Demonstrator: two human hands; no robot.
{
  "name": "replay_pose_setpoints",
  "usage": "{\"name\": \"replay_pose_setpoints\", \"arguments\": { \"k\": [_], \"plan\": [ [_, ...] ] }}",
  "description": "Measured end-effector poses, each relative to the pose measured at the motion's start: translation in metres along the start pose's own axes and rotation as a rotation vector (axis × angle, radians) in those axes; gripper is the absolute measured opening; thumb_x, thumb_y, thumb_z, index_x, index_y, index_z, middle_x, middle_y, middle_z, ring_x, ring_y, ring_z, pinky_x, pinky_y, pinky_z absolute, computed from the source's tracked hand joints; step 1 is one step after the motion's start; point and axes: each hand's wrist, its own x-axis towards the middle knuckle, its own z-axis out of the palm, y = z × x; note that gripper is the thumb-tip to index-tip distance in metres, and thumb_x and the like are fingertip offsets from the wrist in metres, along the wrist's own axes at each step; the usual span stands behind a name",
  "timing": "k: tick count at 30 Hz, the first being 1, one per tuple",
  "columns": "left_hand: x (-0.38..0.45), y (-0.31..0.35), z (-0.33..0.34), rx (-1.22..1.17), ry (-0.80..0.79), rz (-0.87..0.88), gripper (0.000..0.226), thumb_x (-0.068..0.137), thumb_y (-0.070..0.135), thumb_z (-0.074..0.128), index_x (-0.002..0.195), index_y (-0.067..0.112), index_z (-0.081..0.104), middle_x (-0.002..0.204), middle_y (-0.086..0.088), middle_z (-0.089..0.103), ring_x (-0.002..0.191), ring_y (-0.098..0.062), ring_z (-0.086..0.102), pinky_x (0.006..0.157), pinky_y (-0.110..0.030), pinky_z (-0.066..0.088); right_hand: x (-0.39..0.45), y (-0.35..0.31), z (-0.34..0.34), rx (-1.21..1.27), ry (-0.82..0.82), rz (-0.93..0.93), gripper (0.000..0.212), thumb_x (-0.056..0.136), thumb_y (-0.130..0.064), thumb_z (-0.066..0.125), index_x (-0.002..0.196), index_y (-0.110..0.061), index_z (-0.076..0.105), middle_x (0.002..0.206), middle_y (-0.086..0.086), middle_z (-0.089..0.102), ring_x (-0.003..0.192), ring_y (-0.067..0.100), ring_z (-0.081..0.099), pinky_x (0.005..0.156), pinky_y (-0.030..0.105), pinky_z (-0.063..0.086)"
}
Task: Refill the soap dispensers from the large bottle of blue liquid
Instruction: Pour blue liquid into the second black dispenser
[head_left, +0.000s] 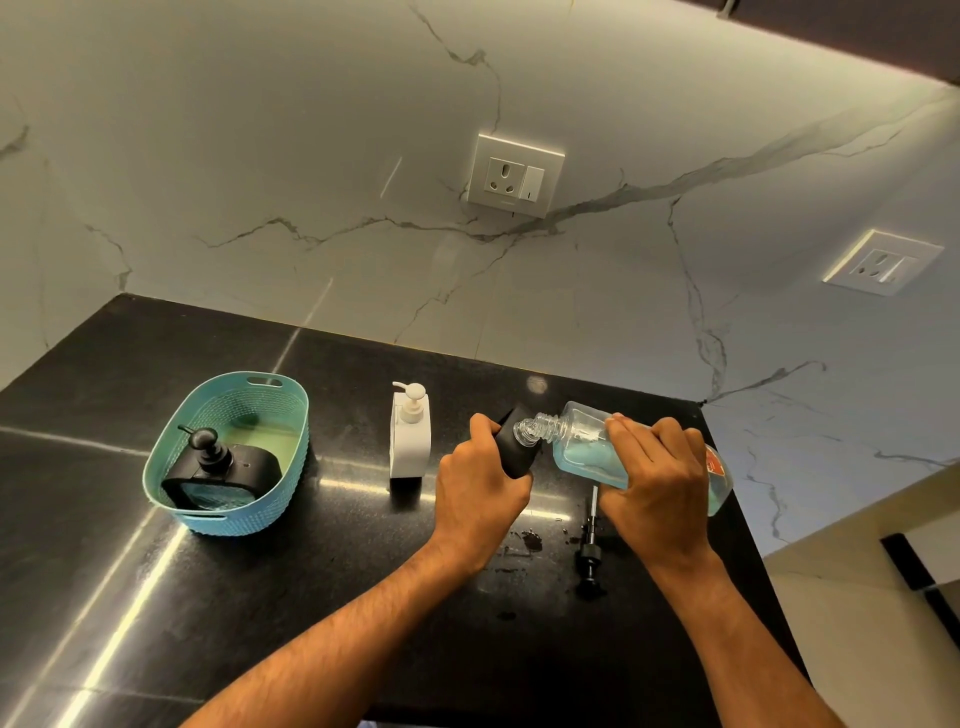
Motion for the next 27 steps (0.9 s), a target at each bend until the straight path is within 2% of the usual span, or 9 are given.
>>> {"name": "replay_pose_setpoints", "arguments": {
  "k": [3, 12, 19, 27],
  "plan": [
    [0.0000, 0.0001, -0.0004, 0.006, 0.007, -0.001, 0.050, 0.080, 0.028, 0.083, 0.114, 0.019, 0.047, 0.104, -0.005, 0.072, 0.089, -0.019, 0.073, 0.067, -0.026, 0.062, 0.0002, 0.0002, 0.0001, 0.001, 0.000, -0.001, 0.069, 0.058, -0.017, 0.094, 0.121, -0.002, 0.069, 0.108, 0.011, 0.073, 0.093, 0.025, 0.056, 0.078, 0.030, 0.036],
    [-0.0001, -0.0008, -0.0004, -0.008, -0.005, -0.001, 0.051, 0.081, 0.027, 0.083, 0.116, 0.018, 0.048, 0.108, -0.006, 0.072, 0.093, -0.019, 0.073, 0.069, -0.017, 0.058, 0.0009, -0.0001, -0.0001, 0.001, -0.018, -0.005, 0.069, 0.058, -0.019, 0.095, 0.121, -0.002, 0.070, 0.108, 0.011, 0.074, 0.094, 0.026, 0.057, 0.079, 0.029, 0.034],
    [0.0002, -0.0012, -0.0003, -0.003, -0.003, 0.001, 0.051, 0.080, 0.027, 0.084, 0.117, 0.018, 0.048, 0.108, -0.006, 0.072, 0.093, -0.020, 0.073, 0.068, -0.016, 0.057, 0.0015, -0.0006, -0.0014, 0.001, -0.019, -0.010, 0.070, 0.058, -0.018, 0.095, 0.121, -0.002, 0.069, 0.109, 0.012, 0.074, 0.094, 0.026, 0.058, 0.076, 0.033, 0.040],
    [0.0015, -0.0010, -0.0016, -0.009, -0.011, -0.006, 0.051, 0.080, 0.028, 0.084, 0.116, 0.019, 0.048, 0.107, -0.004, 0.072, 0.093, -0.018, 0.073, 0.065, -0.009, 0.049, 0.0031, -0.0006, -0.0004, -0.001, -0.020, -0.015, 0.070, 0.057, -0.017, 0.095, 0.121, -0.002, 0.070, 0.109, 0.012, 0.074, 0.094, 0.027, 0.058, 0.078, 0.031, 0.036]
  ]
}}
